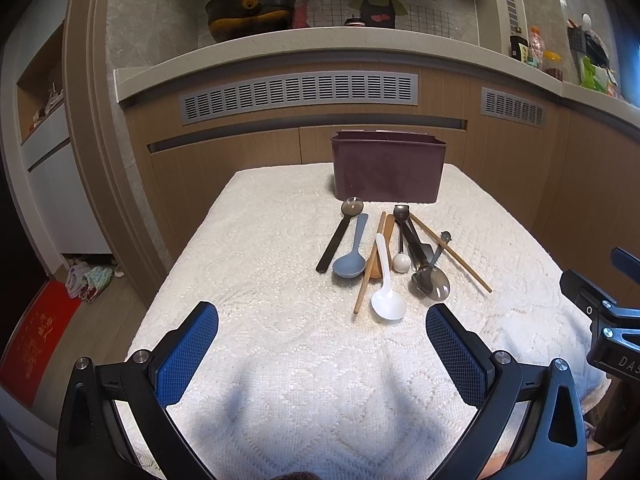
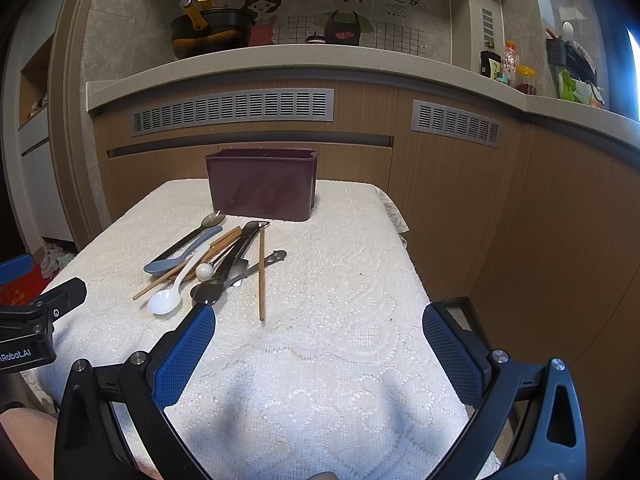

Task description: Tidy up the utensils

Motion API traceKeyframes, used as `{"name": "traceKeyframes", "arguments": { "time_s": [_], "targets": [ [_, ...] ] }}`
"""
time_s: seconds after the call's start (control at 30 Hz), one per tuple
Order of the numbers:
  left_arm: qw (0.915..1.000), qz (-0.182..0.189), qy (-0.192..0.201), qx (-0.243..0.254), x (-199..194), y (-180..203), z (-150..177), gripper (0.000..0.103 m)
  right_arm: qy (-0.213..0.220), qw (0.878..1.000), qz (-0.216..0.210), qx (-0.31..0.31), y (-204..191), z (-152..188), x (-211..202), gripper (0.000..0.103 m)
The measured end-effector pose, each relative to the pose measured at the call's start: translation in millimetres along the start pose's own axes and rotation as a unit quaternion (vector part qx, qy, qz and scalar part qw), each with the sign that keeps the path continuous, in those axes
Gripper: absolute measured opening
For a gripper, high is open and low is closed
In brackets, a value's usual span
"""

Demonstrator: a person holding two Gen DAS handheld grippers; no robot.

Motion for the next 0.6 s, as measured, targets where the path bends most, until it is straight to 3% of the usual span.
{"name": "traceKeyframes", "arguments": {
  "time_s": [0.37, 0.6],
  "targets": [
    [0.9999, 0.004, -0.013, 0.008, 25.3, 4.0, -30.6, 0.103, 0.005, 1.000, 0.016, -0.020, 1.3, -20.0, 14.2, 0.103],
    [0.9990, 0.025, -0.035, 0.015, 63.6, 10.5, -62.5, 0.103, -0.005, 0.999, -0.013, -0.041, -2.9, -54.3, 53.0, 0.103]
  ]
}}
Point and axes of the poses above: each gripper's, at about its wrist camera, not at the fingertips, and x roughly the way its jaws point, y to its right, z to its underside, the point moved 4 cm from there along x, roughly the way its jaws point, and after that the axes turned 14 degrees about -x, right-handed, at the moved point
